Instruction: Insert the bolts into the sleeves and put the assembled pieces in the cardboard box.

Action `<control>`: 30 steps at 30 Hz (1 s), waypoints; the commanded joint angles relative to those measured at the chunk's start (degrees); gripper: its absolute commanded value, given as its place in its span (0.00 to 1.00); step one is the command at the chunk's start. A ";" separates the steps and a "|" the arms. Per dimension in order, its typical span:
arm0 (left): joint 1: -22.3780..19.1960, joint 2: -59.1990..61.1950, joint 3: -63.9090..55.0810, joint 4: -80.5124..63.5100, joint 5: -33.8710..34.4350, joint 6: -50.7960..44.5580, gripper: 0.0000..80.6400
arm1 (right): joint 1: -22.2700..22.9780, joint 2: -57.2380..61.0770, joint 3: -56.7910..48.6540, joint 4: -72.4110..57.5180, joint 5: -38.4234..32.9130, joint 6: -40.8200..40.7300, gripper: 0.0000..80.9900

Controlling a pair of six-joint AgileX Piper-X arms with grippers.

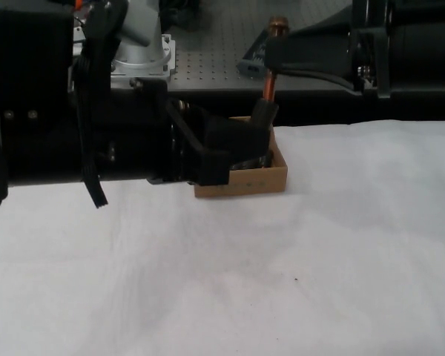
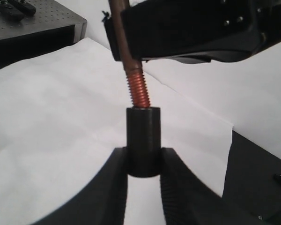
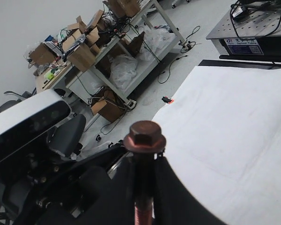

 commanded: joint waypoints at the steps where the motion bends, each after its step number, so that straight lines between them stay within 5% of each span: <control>1: 0.06 -0.63 -0.23 -3.95 -3.34 -0.75 0.01 | 0.64 0.01 -0.13 0.30 -2.52 -0.11 0.03; 28: 0.06 -0.63 -0.23 -7.18 -6.31 -1.00 0.01 | 0.62 0.01 -0.26 -0.52 -2.48 -0.11 0.01; 30: 0.06 -0.63 -0.23 -7.18 -6.31 -1.00 0.01 | 0.62 0.01 -0.25 -2.05 -2.47 0.25 0.10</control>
